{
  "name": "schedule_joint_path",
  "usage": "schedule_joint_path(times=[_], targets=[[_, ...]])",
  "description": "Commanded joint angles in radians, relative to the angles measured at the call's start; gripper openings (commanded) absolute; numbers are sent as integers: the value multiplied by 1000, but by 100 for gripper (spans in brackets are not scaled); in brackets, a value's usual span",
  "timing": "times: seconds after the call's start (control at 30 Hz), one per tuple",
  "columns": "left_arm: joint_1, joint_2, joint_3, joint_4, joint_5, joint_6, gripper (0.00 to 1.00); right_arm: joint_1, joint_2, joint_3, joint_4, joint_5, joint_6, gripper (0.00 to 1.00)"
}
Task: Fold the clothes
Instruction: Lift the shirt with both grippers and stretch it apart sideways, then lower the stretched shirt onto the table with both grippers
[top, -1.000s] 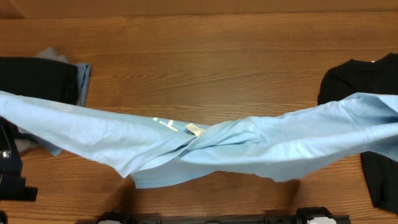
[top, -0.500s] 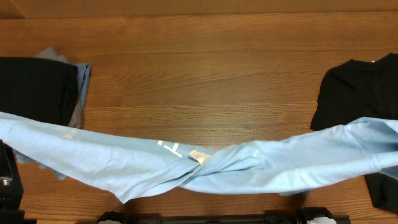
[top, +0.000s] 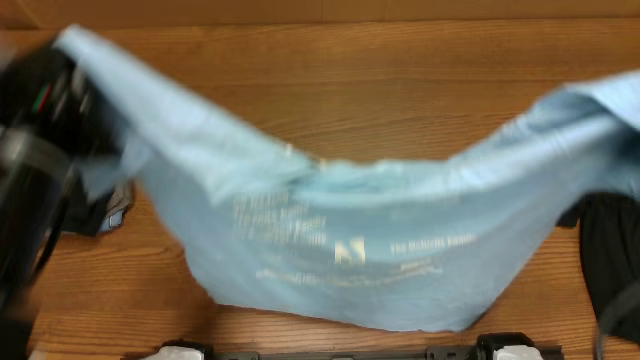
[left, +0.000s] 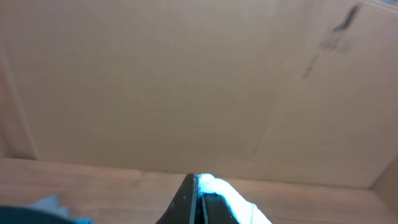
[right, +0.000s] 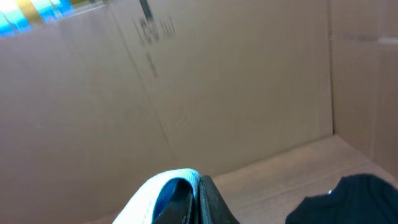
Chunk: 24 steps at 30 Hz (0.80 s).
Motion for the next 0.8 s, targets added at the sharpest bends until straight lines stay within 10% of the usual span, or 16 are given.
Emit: schedule_joint_path(times=[0.0, 0.33, 0.4, 0.47, 0.53, 0.77], targets=[[5, 222, -17, 115, -20, 36, 4, -7, 184, -19, 62, 2, -7, 4], [5, 689, -17, 468, -25, 146, 8, -7, 673, -19, 399, -1, -83, 4], [6, 755, -17, 533, -24, 152, 26, -7, 741, -19, 457, -1, -91, 4], [6, 809, -17, 582, -24, 152, 92, -7, 816, -19, 520, -1, -110, 34], [7, 843, -17, 615, -23, 163, 100, -7, 869, -19, 565, 0, -134, 100], [13, 766, -15, 551, -21, 204, 100, -15, 855, 12, 549, 123, -187, 100]])
